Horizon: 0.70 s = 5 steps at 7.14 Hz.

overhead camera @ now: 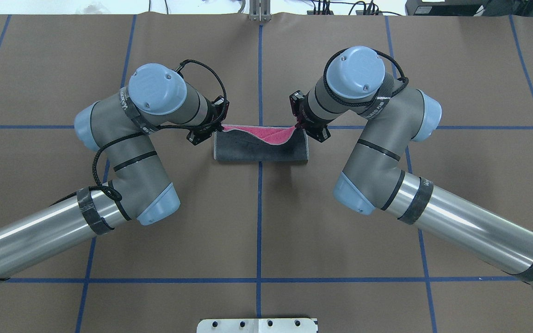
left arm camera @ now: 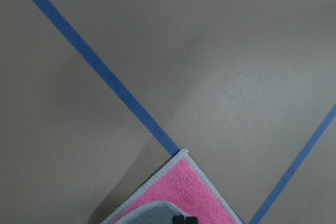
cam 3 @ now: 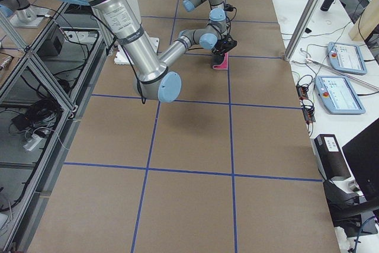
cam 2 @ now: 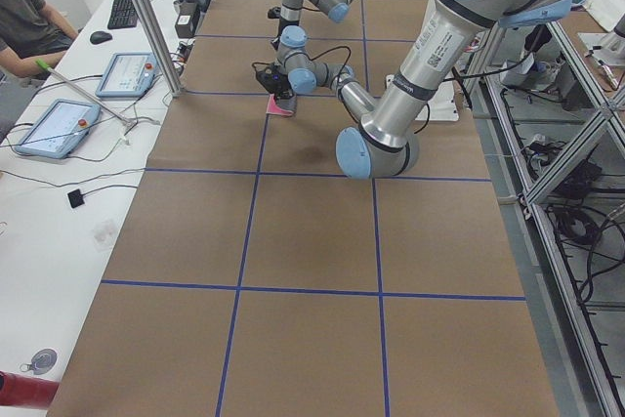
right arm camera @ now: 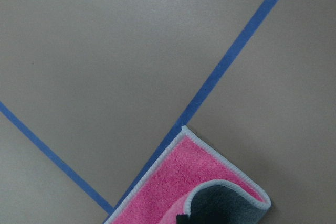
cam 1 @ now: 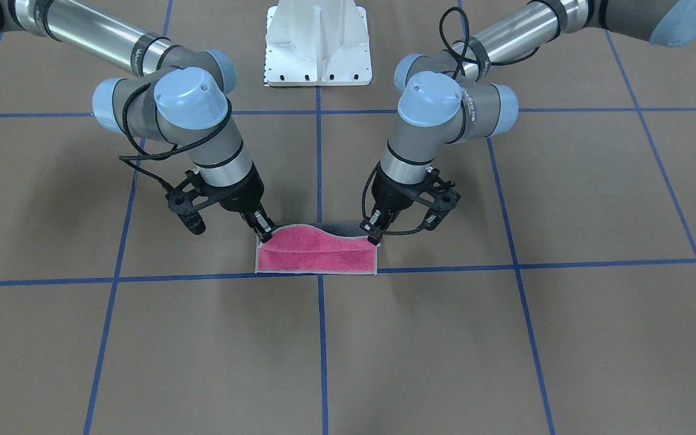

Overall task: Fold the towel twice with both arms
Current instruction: 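Lift both near corners and fold them over toward the far edge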

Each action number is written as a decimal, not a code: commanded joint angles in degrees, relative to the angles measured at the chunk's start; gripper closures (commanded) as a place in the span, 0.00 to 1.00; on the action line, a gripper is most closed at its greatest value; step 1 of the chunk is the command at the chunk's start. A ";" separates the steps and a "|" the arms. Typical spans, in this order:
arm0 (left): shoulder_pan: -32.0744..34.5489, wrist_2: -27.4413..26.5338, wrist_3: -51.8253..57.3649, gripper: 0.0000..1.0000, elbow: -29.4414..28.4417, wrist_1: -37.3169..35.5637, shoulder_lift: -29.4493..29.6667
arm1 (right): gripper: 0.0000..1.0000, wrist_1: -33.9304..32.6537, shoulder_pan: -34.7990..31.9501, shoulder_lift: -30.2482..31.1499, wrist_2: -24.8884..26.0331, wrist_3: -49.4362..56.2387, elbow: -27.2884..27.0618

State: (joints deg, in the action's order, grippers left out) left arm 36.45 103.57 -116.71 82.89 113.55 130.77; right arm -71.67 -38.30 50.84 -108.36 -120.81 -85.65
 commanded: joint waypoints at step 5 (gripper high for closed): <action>0.72 -0.21 0.69 0.41 -4.14 3.60 0.89 | 0.00 0.92 -1.25 -1.36 0.08 1.37 3.11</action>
State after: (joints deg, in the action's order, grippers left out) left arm 36.98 103.43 -116.24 78.96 117.03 131.65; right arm -70.76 -39.30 49.96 -108.28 -119.90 -83.11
